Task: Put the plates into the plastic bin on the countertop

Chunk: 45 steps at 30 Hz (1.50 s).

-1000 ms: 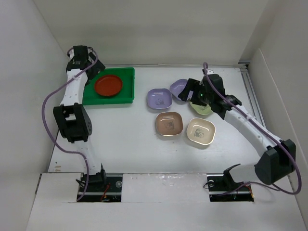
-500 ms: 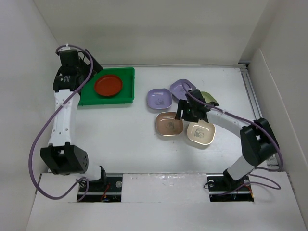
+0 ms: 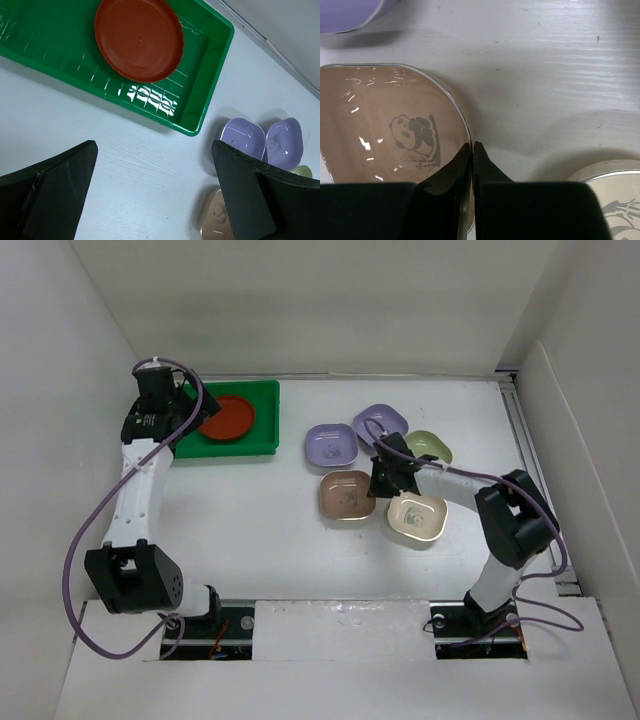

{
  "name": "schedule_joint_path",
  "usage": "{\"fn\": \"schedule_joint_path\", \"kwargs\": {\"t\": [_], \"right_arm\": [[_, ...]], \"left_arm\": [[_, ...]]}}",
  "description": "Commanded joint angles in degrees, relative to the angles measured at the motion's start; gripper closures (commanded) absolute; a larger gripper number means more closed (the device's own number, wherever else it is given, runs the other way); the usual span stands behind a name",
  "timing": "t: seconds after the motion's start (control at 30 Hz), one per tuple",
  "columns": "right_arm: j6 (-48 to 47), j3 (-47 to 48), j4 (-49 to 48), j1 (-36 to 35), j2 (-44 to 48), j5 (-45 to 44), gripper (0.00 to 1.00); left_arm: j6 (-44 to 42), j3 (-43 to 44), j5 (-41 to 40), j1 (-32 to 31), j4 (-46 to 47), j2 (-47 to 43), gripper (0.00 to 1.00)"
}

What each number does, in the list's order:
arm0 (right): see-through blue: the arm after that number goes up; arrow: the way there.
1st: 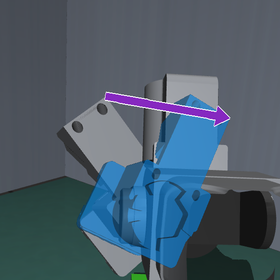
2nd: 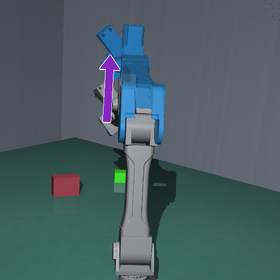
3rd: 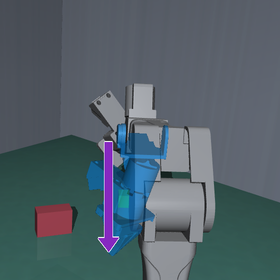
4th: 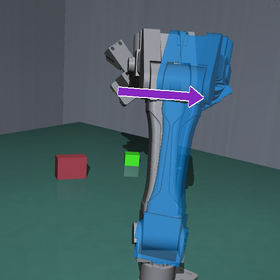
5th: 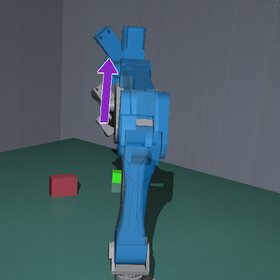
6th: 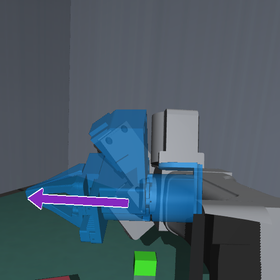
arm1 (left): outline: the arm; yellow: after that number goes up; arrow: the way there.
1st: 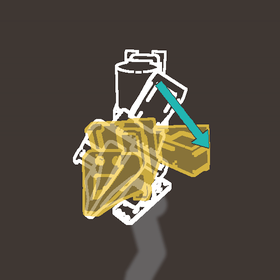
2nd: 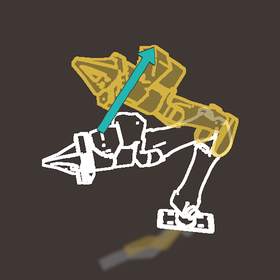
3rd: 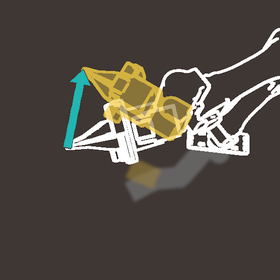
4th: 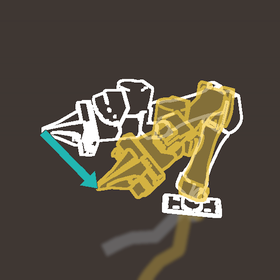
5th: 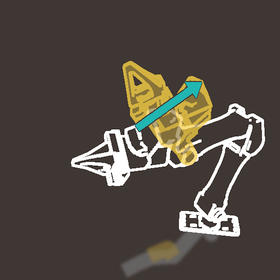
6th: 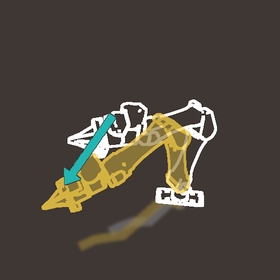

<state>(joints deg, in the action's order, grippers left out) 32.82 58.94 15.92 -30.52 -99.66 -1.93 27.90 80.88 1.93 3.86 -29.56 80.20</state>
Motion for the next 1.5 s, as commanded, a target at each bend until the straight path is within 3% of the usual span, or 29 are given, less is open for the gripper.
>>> {"fn": "schedule_joint_path", "kwargs": {"t": [0.0, 0.1, 0.17, 0.2, 0.23, 0.37, 0.53, 0.6, 0.67, 0.7, 0.8, 0.83, 0.9, 0.93, 0.97, 1.03, 1.07, 1.1, 1.13, 1.23, 1.47], "right_arm": [[0.3, 1.7, -0.5, -2.2, 2.3, -2.5, 0.95], [0.8, 2.2, 2.4, -4.0, 5.9, -3.9, 1.00], [1.6, 2.8, 4.6, -5.9, 9.2, -6.0, 1.00], [1.6, 3.8, 5.4, -5.9, 9.2, -6.9, 1.00], [2.2, 4.5, 6.2, -6.6, 10.7, -7.6, 1.00], [1.6, 8.5, 8.9, -7.3, 12.8, -8.3, 1.00], [1.5, 10.2, 8.2, -7.3, 16.4, -5.5, 1.00], [1.5, 10.8, 8.2, -7.3, 17.6, -5.5, 1.00], [1.5, 11.3, 8.2, -7.3, 18.5, -5.5, 1.00], [1.5, 11.3, 8.2, -7.3, 20.0, -5.5, 1.00], [1.5, 9.9, 5.8, -5.5, 22.5, -1.7, 1.00], [1.5, 9.9, 5.2, -5.5, 22.5, -0.5, 1.00], [1.5, 9.4, 4.4, -4.8, 23.2, 1.1, 1.00], [1.5, 9.4, 4.4, -4.8, 23.2, 1.1, 1.00], [1.5, 9.4, 4.4, -4.8, 23.2, 1.1, 1.00], [1.5, 9.4, 4.4, -4.8, 23.2, 1.1, 0.83], [0.9, 9.4, 4.4, -4.2, 23.2, 1.1, 0.65], [0.9, 9.4, 4.4, -3.5, 23.2, 0.0, 0.30], [0.9, 8.8, 4.4, -2.9, 23.2, -0.8, 0.23], [0.9, 7.7, 5.6, -0.4, 23.2, -3.6, 0.15], [-0.2, 2.6, 5.1, 2.8, 27.1, -2.5, 0.14]], "left_arm": [[-1.4, -1.5, 2.1, 0.1, 2.7, -3.7, 0.00], [-2.0, -1.4, -0.7, -6.3, 1.4, -3.7, 0.00], [-2.5, -0.4, -4.9, -18.2, -0.8, -2.7, 0.00], [-2.5, -0.4, -4.9, -18.3, -0.8, -2.7, 0.00], [-2.5, -0.4, -7.0, -23.4, -0.8, -2.1, 0.00], [-2.0, -1.9, -7.6, -32.7, -1.5, -0.3, 0.00], [0.7, -4.1, -10.9, -38.4, -1.5, 1.8, 0.00], [0.7, -5.7, -10.9, -38.4, -0.9, 1.8, 0.06], [1.2, -6.8, -10.9, -38.4, -0.4, 1.8, 0.15], [1.2, -7.4, -10.4, -38.4, -0.4, 1.8, 0.26], [1.2, -7.9, -10.4, -38.4, 0.2, 2.3, 0.38], [1.2, -7.9, -10.4, -38.4, 0.2, 2.3, 0.56], [1.2, -7.9, -10.4, -38.4, 0.2, 2.8, 0.78], [1.7, -6.6, -11.4, -38.4, -0.3, 2.9, 0.96], [1.7, -6.0, -12.4, -38.4, -0.3, 3.5, 1.00], [3.1, -3.6, -14.8, -38.9, -1.7, 4.1, 1.00], [3.6, -2.6, -17.3, -38.9, -1.7, 4.6, 1.00], [4.4, -1.5, -18.1, -38.3, -2.4, 4.6, 1.00], [4.4, -0.3, -18.1, -37.5, -3.0, 5.6, 1.00], [5.8, 5.0, -20.2, -33.1, -4.2, 7.9, 1.00], [7.3, 17.5, -18.1, -16.4, -6.6, 18.4, 1.00]]}}
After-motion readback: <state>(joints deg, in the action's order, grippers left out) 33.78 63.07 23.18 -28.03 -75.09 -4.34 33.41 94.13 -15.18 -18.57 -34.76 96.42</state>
